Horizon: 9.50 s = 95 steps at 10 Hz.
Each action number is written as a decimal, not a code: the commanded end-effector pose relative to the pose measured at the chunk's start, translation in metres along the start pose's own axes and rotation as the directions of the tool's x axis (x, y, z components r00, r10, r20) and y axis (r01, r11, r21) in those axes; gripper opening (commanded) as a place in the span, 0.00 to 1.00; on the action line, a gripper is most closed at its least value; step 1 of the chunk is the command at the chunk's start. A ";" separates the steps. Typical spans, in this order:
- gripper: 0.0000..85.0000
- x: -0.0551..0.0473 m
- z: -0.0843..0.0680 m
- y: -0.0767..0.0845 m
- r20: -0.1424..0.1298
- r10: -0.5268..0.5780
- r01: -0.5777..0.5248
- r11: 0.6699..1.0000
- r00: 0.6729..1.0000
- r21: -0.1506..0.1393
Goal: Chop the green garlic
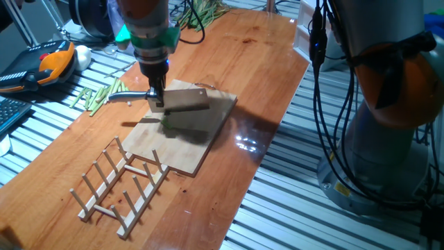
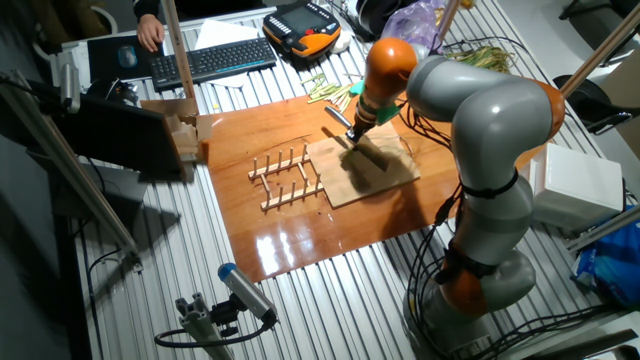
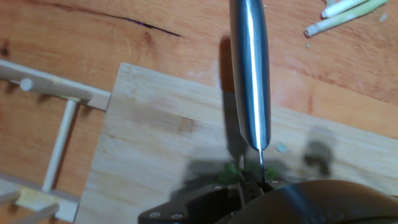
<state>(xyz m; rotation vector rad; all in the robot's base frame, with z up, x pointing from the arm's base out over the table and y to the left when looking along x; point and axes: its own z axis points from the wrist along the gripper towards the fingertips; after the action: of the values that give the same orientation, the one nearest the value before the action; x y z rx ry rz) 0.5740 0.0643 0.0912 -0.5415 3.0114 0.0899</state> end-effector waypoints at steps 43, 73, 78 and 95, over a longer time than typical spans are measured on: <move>0.00 0.010 0.011 -0.007 0.025 -0.079 0.079 0.997 0.997 -0.020; 0.00 0.007 0.042 -0.013 0.054 -0.085 0.084 0.996 0.995 0.030; 0.00 -0.009 0.023 -0.004 0.019 -0.055 0.055 0.998 0.998 0.007; 0.00 0.008 0.043 -0.007 0.060 -0.070 0.069 0.997 0.996 0.020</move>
<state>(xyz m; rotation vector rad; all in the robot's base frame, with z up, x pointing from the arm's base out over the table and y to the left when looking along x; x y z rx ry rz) 0.5748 0.0555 0.0515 -0.6227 2.9235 0.0667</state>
